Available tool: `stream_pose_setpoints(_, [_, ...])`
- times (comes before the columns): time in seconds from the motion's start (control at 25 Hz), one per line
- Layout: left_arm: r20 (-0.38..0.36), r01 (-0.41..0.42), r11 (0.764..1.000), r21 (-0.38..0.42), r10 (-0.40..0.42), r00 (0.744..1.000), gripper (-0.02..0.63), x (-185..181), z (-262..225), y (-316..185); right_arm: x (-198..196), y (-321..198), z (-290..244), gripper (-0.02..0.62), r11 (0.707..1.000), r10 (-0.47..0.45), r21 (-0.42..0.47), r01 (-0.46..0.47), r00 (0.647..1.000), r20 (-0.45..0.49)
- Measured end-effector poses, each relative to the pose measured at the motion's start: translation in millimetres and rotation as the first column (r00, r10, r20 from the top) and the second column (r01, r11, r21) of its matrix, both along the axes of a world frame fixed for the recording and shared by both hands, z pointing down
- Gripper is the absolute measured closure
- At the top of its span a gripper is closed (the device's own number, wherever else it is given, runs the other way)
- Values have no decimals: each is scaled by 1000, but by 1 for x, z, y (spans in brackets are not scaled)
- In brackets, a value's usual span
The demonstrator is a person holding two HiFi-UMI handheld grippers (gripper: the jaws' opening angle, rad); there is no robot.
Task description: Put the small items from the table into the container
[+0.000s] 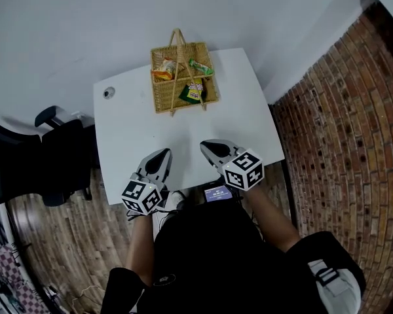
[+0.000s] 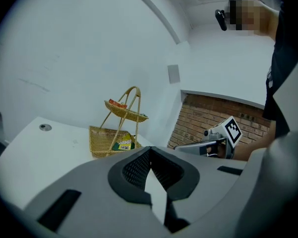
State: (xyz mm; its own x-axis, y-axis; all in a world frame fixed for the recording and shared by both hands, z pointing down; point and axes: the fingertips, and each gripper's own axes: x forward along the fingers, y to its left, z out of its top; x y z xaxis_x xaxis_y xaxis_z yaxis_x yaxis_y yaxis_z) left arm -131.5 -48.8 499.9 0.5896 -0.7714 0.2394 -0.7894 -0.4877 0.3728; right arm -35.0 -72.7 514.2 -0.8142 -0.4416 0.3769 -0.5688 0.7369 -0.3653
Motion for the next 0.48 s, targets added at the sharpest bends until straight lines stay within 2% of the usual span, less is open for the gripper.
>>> stream_pose_setpoints(0.28, [11,23,999,-25,-23,1000,598,-3,3,-12,7,-17,10,584,998,48,-45,-49,999,-17])
stream_pose_setpoints(0.48, [17,19,999,-30,-19,1000,598,-1,4,-25,5,-33,8,584,998,46,-35,-47,998,-45])
